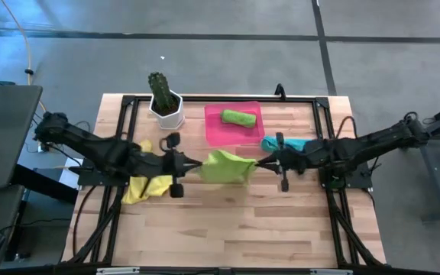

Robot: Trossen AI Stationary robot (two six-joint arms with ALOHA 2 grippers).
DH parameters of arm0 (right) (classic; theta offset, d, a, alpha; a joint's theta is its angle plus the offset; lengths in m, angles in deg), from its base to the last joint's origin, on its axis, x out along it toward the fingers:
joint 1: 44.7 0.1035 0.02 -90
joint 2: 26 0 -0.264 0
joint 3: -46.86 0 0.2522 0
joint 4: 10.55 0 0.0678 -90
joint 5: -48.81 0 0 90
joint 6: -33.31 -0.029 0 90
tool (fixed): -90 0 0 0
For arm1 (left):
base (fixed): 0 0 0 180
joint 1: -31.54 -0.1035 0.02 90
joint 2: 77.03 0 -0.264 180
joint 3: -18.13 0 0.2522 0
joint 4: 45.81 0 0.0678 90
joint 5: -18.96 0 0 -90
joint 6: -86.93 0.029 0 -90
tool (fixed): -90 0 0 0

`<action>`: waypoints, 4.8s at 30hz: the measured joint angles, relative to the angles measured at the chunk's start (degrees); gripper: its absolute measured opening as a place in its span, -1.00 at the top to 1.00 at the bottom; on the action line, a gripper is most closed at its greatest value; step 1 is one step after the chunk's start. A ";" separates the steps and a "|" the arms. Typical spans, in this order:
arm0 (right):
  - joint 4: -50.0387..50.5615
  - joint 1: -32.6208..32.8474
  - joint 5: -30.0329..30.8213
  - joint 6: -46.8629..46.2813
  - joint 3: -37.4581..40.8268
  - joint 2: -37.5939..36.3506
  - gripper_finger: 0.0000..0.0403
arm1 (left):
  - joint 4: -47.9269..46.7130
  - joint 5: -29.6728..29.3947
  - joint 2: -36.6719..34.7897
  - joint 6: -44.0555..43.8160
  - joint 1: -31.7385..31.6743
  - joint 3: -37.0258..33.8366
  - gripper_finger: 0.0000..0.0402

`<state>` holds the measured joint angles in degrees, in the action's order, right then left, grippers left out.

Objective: Roll microfiber towels into tight, uniform cylinder then place into a basket
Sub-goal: Roll the light green microfiber cloth

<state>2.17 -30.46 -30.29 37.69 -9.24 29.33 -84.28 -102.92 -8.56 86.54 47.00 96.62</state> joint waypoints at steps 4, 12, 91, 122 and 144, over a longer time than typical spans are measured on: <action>-0.48 -0.07 4.18 2.33 0.02 -2.25 1.00 | 0.71 -6.03 -3.20 0.68 0.52 -0.12 1.00; 4.02 -0.04 -5.95 2.98 0.00 -0.97 1.00 | -0.06 2.11 -0.92 0.06 1.63 -0.12 1.00; 40.72 6.71 7.49 -1.76 -17.64 35.82 1.00 | -12.85 -3.71 31.19 -28.02 13.79 -0.12 1.00; 42.07 -0.76 6.49 -10.40 -17.64 43.35 1.00 | -18.53 -1.94 33.97 -30.53 6.59 -0.15 1.00; 42.25 -0.98 7.61 -11.12 -17.64 43.44 0.67 | -19.00 -2.84 33.97 -30.92 4.75 -0.17 0.98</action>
<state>44.42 -31.44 -22.69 26.58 -26.88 72.77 -103.28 -105.77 25.40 55.62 51.75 96.45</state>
